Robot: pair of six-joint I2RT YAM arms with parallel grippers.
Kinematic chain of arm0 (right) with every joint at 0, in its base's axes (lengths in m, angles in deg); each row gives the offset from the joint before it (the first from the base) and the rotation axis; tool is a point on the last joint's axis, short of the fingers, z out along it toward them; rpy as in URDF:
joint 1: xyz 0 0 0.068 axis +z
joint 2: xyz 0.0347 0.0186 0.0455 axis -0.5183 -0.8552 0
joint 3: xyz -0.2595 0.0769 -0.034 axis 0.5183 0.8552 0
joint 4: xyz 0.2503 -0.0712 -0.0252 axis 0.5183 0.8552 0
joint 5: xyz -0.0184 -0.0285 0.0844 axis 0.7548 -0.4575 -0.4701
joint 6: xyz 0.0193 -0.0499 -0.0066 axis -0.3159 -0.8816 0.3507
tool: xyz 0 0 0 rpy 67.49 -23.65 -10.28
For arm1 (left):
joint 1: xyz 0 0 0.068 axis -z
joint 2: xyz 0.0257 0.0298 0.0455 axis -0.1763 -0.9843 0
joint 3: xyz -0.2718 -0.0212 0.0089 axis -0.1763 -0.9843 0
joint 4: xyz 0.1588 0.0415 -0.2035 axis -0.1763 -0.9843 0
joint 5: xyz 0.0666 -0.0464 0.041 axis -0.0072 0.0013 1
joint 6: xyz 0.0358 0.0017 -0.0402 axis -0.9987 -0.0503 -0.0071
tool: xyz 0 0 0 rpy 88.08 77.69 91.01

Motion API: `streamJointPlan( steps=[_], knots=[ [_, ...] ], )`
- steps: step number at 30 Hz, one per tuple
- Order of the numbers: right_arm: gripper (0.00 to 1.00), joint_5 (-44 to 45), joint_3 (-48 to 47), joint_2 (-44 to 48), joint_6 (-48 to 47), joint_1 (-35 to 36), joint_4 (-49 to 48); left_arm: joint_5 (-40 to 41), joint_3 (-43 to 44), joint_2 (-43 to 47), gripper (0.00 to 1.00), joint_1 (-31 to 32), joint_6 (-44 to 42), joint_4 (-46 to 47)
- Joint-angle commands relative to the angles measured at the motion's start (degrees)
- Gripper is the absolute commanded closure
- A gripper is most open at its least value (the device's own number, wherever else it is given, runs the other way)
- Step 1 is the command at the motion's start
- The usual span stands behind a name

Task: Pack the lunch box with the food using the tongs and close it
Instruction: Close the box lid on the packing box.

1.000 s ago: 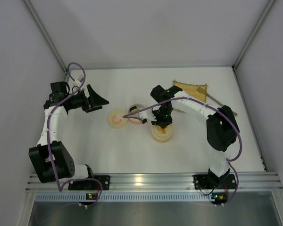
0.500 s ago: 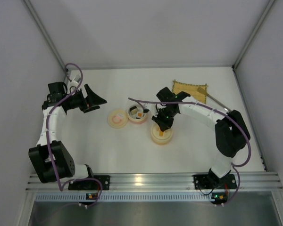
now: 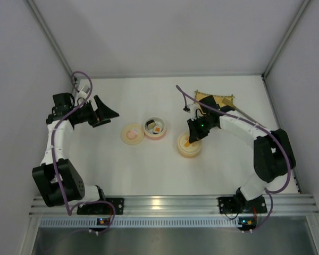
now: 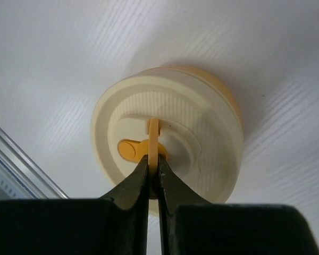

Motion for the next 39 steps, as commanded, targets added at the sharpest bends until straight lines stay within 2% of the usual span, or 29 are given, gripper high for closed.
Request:
streamJointPlan(
  steps=[1, 5, 10, 14, 17, 23, 27, 30, 34, 39],
  knots=[
    [1.0, 14.87, 4.68, -4.24, 0.13, -4.84, 3.73, -0.61, -0.22, 1.81, 0.02, -0.6, -1.95, 0.37],
    [1.0, 14.96, 5.03, -3.45, 1.28, -7.65, 3.9, -0.43, -0.13, 1.9, 0.02, -0.87, -2.74, -0.16],
    [1.0, 9.08, 5.56, -3.63, 1.02, -9.06, 3.73, -0.96, 0.05, 1.46, 0.02, -1.04, -3.27, -0.6],
    [0.8, 7.48, 4.77, -4.15, 0.22, -9.41, 4.17, -1.31, 0.05, 1.28, 0.02, -1.04, -3.62, -1.21],
    [0.73, 6.69, 3.63, -4.07, -0.31, -9.41, 4.87, -1.4, -0.22, 1.37, 0.02, -1.04, -3.79, -1.39],
    [0.5, 5.99, 1.34, -2.93, -1.1, -9.59, 6.45, -2.19, -0.04, 1.29, 0.02, -1.04, -3.53, -1.21],
    [0.41, 5.99, -0.33, -2.22, -1.97, -9.5, 7.59, -2.63, 0.05, 1.2, 0.02, -1.04, -3.44, -1.21],
    [0.26, 4.06, -2.17, -2.31, -3.29, -9.5, 8.64, -3.16, -0.39, 1.2, 0.02, -0.96, -2.83, -0.77],
    [0.2, 0.99, -3.93, -2.92, -5.31, -9.76, 10.05, -3.51, -0.66, 1.2, 0.02, -1.04, -2.65, -0.42],
    [0.23, -5.15, -6.74, -5.56, -7.85, -11.52, 12.07, -3.68, -0.57, 1.37, 0.02, -1.04, -2.74, -0.42]
  ],
)
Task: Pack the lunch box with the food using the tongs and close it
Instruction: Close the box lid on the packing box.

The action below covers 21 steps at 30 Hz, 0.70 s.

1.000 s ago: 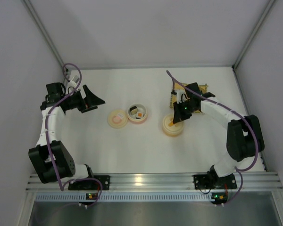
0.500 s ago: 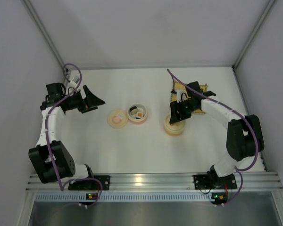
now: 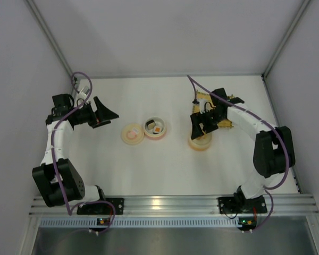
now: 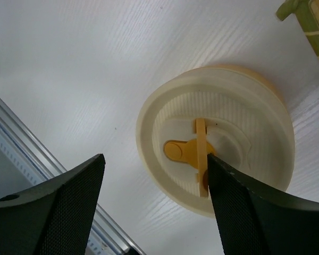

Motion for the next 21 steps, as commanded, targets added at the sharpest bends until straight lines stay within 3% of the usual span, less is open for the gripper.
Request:
streamJointPlan(
  steps=[1, 7, 21],
  knots=[
    [0.25, -0.51, -1.0, -4.07, -4.26, -3.34, 5.02, -2.26, -0.18, 1.18, 0.02, -0.47, -0.71, 0.76],
    [0.36, -10.45, -2.41, -8.91, -8.74, -7.39, 7.66, -2.44, -0.53, 0.91, 0.02, -0.39, -0.35, 1.37],
    [0.39, -26.26, -8.55, -15.5, -24.45, -17.84, 19.33, -2.97, -1.32, 1.09, 0.02, -0.39, -0.09, 1.82]
  ],
)
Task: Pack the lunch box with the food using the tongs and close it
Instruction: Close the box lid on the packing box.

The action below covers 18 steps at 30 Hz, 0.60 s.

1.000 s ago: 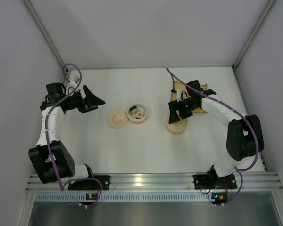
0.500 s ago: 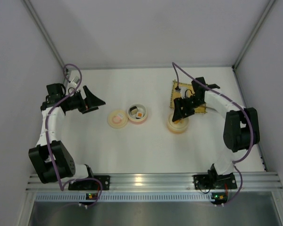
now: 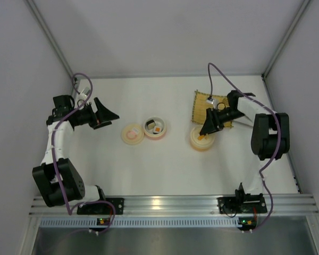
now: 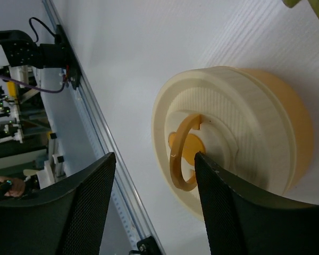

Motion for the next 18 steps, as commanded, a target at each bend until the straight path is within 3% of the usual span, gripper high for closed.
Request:
streamJointPlan(
  steps=[1, 8, 18],
  knots=[
    [0.38, -1.05, -2.44, -3.04, -9.67, -5.26, 6.93, -1.96, -0.42, 1.17, 0.02, -0.47, -0.51, 1.68],
    [0.34, -9.93, -8.06, -9.81, -26.1, -8.69, 26.42, -2.67, -1.13, 1.0, 0.02, -0.47, 0.55, 2.91],
    [0.37, -12.31, -5.87, -9.99, -28.67, -9.75, 27.15, -2.93, -1.39, 1.09, 0.02, -0.48, 0.99, 3.35]
  ],
)
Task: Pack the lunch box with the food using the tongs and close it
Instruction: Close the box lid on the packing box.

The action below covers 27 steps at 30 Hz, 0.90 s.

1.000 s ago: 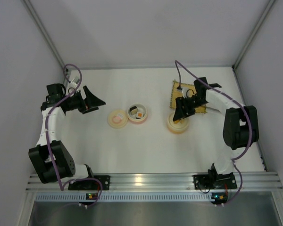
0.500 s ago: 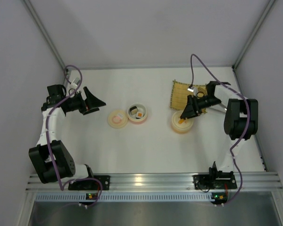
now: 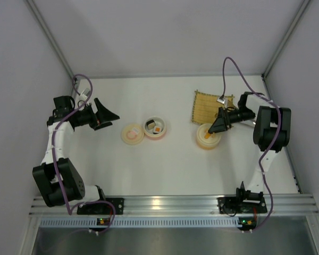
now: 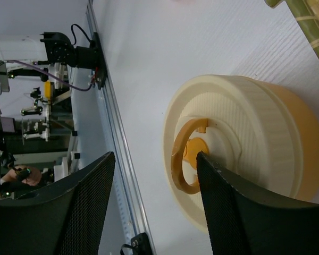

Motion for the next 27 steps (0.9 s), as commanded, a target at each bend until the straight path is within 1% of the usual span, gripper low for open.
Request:
streamJointPlan(
  steps=[1, 7, 13, 18, 21, 22, 24, 25, 27],
  knots=[
    [0.38, -1.2, -0.14, -0.2, -5.5, -0.77, 8.77, -2.19, -0.54, 1.17, 0.02, -0.43, -0.3, 2.68],
    [0.39, -1.64, -2.43, 1.12, -4.71, -3.93, 8.77, -2.19, -0.71, 1.26, 0.02, -0.43, -0.39, 2.76],
    [0.39, -2.96, -2.08, 2.0, -4.53, -5.78, 8.86, -2.45, -0.89, 1.0, 0.02, -0.43, -0.04, 3.29],
    [0.43, -4.8, -1.99, 3.93, -3.39, -6.83, 8.95, -2.27, -0.8, 1.0, 0.02, -0.34, -0.65, 2.77],
    [0.5, -5.86, -2.87, 6.21, -3.04, -7.71, 8.95, -2.27, -0.63, 1.09, 0.02, -0.43, -0.92, 2.59],
    [0.56, -6.12, -3.22, 7.35, -2.86, -8.06, 8.95, -2.19, -0.71, 1.17, 0.02, -0.43, -1.09, 2.5],
    [0.62, -6.39, -3.84, 8.67, -2.51, -7.98, 8.95, -2.28, -0.71, 1.18, 0.02, -0.34, -1.18, 2.41],
    [0.69, -6.39, -3.84, 9.98, -2.33, -7.71, 8.95, -2.19, -0.71, 1.09, 0.02, -0.34, -1.18, 2.33],
    [0.74, -5.08, -3.66, 11.31, -2.16, -6.84, 8.95, -2.19, -0.71, 1.09, 0.02, -0.43, -1.18, 2.41]
  ],
)
